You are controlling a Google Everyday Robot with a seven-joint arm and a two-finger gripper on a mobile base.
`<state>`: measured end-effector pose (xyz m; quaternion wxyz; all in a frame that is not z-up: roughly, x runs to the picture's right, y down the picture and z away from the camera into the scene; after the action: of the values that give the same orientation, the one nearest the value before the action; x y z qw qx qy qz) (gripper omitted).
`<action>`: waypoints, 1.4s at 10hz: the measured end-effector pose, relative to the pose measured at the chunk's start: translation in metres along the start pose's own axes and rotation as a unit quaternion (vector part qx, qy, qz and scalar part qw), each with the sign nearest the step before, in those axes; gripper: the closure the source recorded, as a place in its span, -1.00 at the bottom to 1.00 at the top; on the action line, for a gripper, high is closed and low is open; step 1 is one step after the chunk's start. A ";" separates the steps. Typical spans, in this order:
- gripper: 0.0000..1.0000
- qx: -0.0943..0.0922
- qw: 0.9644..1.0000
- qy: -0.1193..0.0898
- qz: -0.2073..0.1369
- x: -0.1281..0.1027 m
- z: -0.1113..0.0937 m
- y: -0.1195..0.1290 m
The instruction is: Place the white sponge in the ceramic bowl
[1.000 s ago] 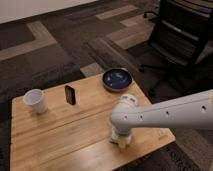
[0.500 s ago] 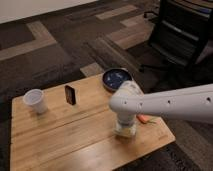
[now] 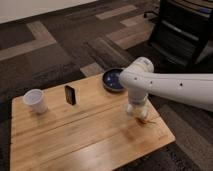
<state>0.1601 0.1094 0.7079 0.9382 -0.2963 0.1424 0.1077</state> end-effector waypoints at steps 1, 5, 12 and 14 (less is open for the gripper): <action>1.00 0.000 1.000 0.002 -0.002 0.000 0.000 0.000; 1.00 0.056 0.996 0.066 0.006 0.037 -0.007 -0.069; 1.00 0.163 0.983 0.040 -0.076 -0.050 0.005 -0.217; 1.00 0.165 0.978 0.017 -0.126 -0.094 0.021 -0.236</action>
<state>0.1439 -0.0785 0.8800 0.9777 -0.1545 0.1357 -0.0418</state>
